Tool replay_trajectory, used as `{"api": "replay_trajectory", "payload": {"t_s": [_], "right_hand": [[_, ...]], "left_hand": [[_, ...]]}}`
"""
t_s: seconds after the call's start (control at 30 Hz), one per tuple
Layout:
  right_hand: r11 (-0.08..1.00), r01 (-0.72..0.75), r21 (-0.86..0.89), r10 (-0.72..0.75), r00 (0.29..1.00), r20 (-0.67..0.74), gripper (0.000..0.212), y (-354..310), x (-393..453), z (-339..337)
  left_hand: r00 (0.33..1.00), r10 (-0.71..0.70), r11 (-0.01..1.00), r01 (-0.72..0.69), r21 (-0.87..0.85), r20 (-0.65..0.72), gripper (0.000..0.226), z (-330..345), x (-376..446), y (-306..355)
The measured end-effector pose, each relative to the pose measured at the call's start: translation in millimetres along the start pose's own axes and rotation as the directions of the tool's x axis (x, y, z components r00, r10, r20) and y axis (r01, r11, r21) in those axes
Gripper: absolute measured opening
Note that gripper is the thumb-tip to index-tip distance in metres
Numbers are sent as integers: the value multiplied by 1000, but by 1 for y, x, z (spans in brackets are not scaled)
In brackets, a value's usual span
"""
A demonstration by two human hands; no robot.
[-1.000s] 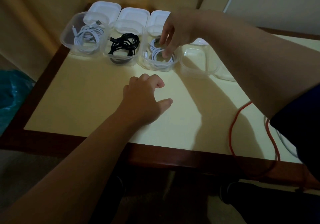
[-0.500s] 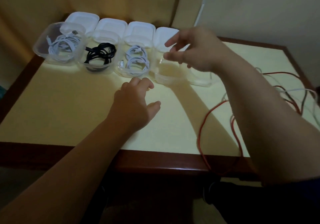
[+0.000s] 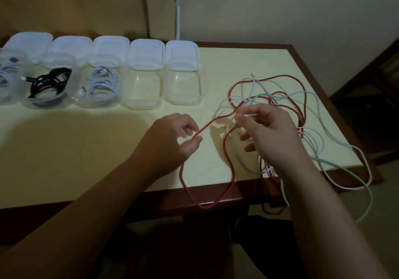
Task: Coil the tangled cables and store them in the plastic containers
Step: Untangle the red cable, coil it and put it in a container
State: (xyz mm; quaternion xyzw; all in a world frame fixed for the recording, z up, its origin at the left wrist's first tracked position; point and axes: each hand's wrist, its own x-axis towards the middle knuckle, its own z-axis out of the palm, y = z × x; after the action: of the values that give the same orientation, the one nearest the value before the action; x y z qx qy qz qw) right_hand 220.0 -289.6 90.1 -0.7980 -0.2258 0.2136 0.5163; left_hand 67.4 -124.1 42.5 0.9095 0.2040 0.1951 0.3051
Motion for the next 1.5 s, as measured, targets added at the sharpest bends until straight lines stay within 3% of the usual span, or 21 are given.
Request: {"api": "replay_trajectory", "payload": {"t_s": [0.1, 0.23, 0.43, 0.53, 0.67, 0.73, 0.87, 0.97, 1.03, 1.13, 1.2, 1.27, 1.33, 1.4, 1.5], "right_hand": [[998, 16, 59, -14, 999, -31, 10, 8, -1, -2], [986, 0, 166, 8, 999, -47, 13, 13, 1, -5], [993, 5, 120, -6, 1000, 10, 14, 26, 3, 5], [999, 15, 52, -17, 999, 39, 10, 32, 10, 10], [999, 22, 28, -23, 998, 57, 9, 33, 20, 18], [1000, 14, 20, -15, 998, 53, 8, 34, 24, 19], [1000, -16, -4, 16, 997, 76, 16, 38, 30, 20], [998, -42, 36, 38, 994, 99, 31, 41, 33, 16], [999, -13, -42, 19, 991, 132, 36, 45, 37, 12], [986, 36, -162, -4, 981, 195, 29, 51, 40, 12], [958, 108, -265, -51, 976, 213, 22, 53, 39, 13], [929, 154, -337, -87, 974, 207, 17, 53, 38, 13], [916, 195, -350, -144, 976, 166, 13, 52, 38, 12], [897, 257, -359, -233, 966, 111, 12, 50, 38, 12], [872, 355, -338, -349, 934, 80, 12, 45, 35, 16]], "left_hand": [[999, 10, 999, -8, -35, 43, 7, 17, 3, 15], [997, -70, 996, 70, -50, 17, 14, 45, 10, 19], [973, -226, 963, 231, 135, -55, 24, 67, 20, 39], [949, -313, 938, 316, 145, -46, 29, 67, 19, 40], [962, -268, 953, 272, 134, -49, 17, 70, 15, 45], [969, -244, 965, 245, 88, -31, 21, 71, 12, 48], [926, -376, 917, 373, -142, 2, 21, 60, 18, 37], [942, -334, 902, 327, -281, 21, 20, 45, 20, 28], [966, -257, 878, 240, -415, 16, 23, 34, 20, 19], [952, -306, 735, 244, -632, 12, 15, 18, 23, 10], [926, -375, 497, 246, -832, 50, 2, 6, 24, 10], [898, -434, 275, 212, -938, 76, 7, -6, 25, 8], [866, -492, 165, 193, -967, 89, 5, -17, 27, 0], [857, -510, 259, 229, -938, 68, 11, -22, 30, -7], [928, -373, 596, 228, -770, -14, 6, -14, 28, -7]]}}
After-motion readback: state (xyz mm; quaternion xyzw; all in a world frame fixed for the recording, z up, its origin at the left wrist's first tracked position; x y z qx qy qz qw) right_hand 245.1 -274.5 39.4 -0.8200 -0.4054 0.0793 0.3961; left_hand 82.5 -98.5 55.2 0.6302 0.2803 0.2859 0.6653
